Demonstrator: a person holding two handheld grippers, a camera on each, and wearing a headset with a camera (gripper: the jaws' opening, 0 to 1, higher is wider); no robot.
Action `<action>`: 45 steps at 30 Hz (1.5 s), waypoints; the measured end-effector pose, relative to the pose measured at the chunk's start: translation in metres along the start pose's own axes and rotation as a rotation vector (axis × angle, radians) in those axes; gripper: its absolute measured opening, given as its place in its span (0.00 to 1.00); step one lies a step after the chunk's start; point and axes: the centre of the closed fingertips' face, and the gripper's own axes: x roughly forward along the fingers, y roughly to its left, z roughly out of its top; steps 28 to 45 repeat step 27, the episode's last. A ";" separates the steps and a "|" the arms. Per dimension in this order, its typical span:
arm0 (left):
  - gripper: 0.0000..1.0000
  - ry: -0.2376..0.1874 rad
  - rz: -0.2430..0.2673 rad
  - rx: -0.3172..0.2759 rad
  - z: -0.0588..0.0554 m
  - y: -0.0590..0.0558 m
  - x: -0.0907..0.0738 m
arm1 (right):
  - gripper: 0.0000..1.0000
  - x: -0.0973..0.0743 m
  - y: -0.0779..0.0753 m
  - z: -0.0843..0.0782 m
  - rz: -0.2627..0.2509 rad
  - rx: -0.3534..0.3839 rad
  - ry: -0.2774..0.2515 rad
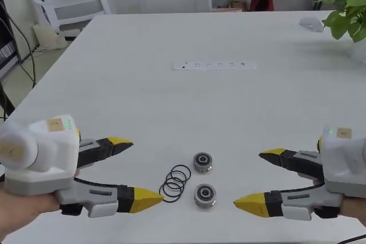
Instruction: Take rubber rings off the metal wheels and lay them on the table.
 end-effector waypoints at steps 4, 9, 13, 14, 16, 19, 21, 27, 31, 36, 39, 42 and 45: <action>0.78 -0.004 0.008 -0.010 -0.002 0.000 -0.003 | 0.82 -0.001 0.002 -0.002 -0.003 -0.008 0.011; 0.79 0.000 0.013 -0.011 -0.004 -0.001 -0.006 | 0.83 -0.004 -0.001 -0.003 -0.016 -0.012 0.011; 0.79 0.000 0.010 -0.020 -0.004 -0.003 -0.007 | 0.83 -0.007 -0.002 -0.004 -0.024 -0.008 0.008; 0.79 0.000 0.013 -0.019 -0.003 -0.003 -0.007 | 0.83 -0.007 -0.002 -0.004 -0.025 -0.007 0.007; 0.79 -0.001 0.015 -0.020 -0.003 -0.003 -0.007 | 0.83 -0.008 -0.003 -0.004 -0.029 0.001 0.003; 0.79 -0.005 0.013 -0.030 -0.003 -0.004 -0.008 | 0.83 -0.008 -0.003 -0.003 -0.031 0.005 -0.002; 0.79 -0.003 0.013 -0.028 -0.003 -0.005 -0.009 | 0.83 -0.009 -0.003 -0.004 -0.034 0.002 0.000; 0.79 -0.007 0.023 -0.031 -0.002 -0.004 -0.011 | 0.83 -0.010 -0.001 -0.006 -0.035 -0.003 0.006; 0.79 -0.007 0.023 -0.031 -0.002 -0.004 -0.011 | 0.83 -0.010 -0.001 -0.006 -0.035 -0.003 0.006; 0.79 -0.007 0.023 -0.031 -0.002 -0.004 -0.011 | 0.83 -0.010 -0.001 -0.006 -0.035 -0.003 0.006; 0.79 -0.007 0.023 -0.031 -0.002 -0.004 -0.011 | 0.83 -0.010 -0.001 -0.006 -0.035 -0.003 0.006; 0.79 -0.007 0.023 -0.031 -0.002 -0.004 -0.011 | 0.83 -0.010 -0.001 -0.006 -0.035 -0.003 0.006; 0.79 -0.007 0.023 -0.031 -0.002 -0.004 -0.011 | 0.83 -0.010 -0.001 -0.006 -0.035 -0.003 0.006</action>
